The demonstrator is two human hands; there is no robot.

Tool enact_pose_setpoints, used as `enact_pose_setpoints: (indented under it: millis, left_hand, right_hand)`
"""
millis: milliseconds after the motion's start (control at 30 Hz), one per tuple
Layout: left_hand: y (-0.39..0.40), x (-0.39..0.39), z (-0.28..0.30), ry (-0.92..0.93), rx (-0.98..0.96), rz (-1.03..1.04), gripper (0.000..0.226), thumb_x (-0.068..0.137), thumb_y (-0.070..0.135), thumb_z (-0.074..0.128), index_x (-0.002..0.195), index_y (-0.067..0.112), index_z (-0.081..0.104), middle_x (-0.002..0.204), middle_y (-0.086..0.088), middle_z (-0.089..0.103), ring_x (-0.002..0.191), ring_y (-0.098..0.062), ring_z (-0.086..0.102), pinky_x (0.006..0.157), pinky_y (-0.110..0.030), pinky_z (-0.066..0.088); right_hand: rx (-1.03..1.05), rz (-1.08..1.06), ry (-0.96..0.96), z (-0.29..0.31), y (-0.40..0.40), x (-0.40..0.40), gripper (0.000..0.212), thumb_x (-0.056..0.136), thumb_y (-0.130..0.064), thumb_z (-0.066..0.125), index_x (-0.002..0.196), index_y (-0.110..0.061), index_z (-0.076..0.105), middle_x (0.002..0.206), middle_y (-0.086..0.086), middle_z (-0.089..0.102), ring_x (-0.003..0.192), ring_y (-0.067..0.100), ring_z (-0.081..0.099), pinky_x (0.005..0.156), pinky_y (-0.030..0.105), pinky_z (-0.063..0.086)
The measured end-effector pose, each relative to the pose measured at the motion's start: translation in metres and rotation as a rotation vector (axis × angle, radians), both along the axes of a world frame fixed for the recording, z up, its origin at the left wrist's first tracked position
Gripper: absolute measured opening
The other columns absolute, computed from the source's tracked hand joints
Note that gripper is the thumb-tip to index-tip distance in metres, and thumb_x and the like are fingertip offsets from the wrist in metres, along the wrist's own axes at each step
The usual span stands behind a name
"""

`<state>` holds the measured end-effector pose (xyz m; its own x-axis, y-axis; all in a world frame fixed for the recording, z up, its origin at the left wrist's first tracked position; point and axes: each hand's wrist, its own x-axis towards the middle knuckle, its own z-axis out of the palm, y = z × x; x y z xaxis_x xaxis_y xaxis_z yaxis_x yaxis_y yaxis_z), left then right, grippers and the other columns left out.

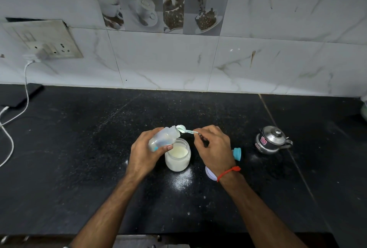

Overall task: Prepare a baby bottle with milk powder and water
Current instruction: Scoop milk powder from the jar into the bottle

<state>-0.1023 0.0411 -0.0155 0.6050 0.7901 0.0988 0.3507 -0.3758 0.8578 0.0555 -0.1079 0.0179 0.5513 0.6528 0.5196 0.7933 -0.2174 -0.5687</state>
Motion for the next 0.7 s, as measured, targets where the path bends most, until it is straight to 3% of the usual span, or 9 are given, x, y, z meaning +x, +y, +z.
enact_pose_setpoints:
  millis: [133, 233, 367, 533, 600, 700]
  left_hand:
    - [-0.001, -0.003, -0.001, -0.040, -0.058, -0.001, 0.057, 0.074, 0.040, 0.089, 0.126, 0.041, 0.066, 0.121, 0.020, 0.063, 0.109, 0.015, 0.055, 0.085, 0.004, 0.037]
    - [-0.002, -0.004, -0.004, -0.073, -0.128, -0.016, 0.054, 0.074, 0.038, 0.090, 0.119, 0.050, 0.063, 0.124, 0.018, 0.066, 0.115, 0.005, 0.060, 0.094, -0.009, 0.042]
    - [-0.001, -0.002, -0.008, -0.085, -0.174, -0.047, 0.054, 0.077, 0.038, 0.088, 0.125, 0.043, 0.065, 0.127, 0.015, 0.068, 0.120, -0.004, 0.062, 0.095, -0.015, 0.044]
    - [-0.001, 0.000, -0.010, -0.126, -0.234, -0.068, 0.052, 0.080, 0.041, 0.085, 0.129, 0.039, 0.065, 0.127, 0.017, 0.070, 0.118, -0.004, 0.065, 0.099, -0.025, 0.051]
    - [-0.002, -0.001, -0.011, -0.161, -0.277, -0.061, 0.057, 0.079, 0.047, 0.086, 0.130, 0.035, 0.063, 0.125, 0.016, 0.071, 0.115, -0.003, 0.066, 0.100, -0.029, 0.053]
    - [-0.003, -0.004, -0.013, -0.214, -0.325, -0.049, 0.060, 0.079, 0.048, 0.080, 0.133, 0.031, 0.059, 0.127, 0.012, 0.070, 0.116, -0.008, 0.067, 0.102, -0.032, 0.053]
  right_hand:
    - [0.132, -0.041, 0.111, 0.000, 0.000, -0.001, 0.014, 0.089, -0.010, 0.070, 0.100, -0.010, 0.080, 0.083, -0.001, 0.066, 0.069, 0.011, 0.058, 0.067, 0.021, 0.052]
    - [0.115, 0.015, 0.138, -0.003, -0.001, 0.000, 0.014, 0.092, -0.009, 0.072, 0.102, -0.011, 0.080, 0.088, -0.003, 0.066, 0.073, 0.008, 0.060, 0.070, 0.020, 0.054]
    - [0.071, 0.103, 0.082, -0.005, -0.003, 0.001, 0.013, 0.093, -0.013, 0.070, 0.102, -0.012, 0.079, 0.092, -0.003, 0.067, 0.082, 0.010, 0.063, 0.075, 0.019, 0.053]
    - [0.216, 0.003, 0.405, -0.005, 0.000, 0.001, 0.019, 0.093, -0.008, 0.071, 0.096, -0.025, 0.079, 0.090, -0.002, 0.072, 0.078, 0.015, 0.068, 0.072, 0.031, 0.059]
    - [0.266, -0.044, 0.562, -0.004, 0.002, 0.002, 0.028, 0.094, -0.010, 0.071, 0.089, -0.038, 0.076, 0.089, 0.002, 0.074, 0.080, 0.026, 0.070, 0.074, 0.038, 0.060]
    - [0.288, -0.085, 0.686, -0.004, 0.002, 0.003, 0.030, 0.094, -0.013, 0.072, 0.086, -0.042, 0.075, 0.088, 0.008, 0.076, 0.082, 0.036, 0.070, 0.075, 0.044, 0.059]
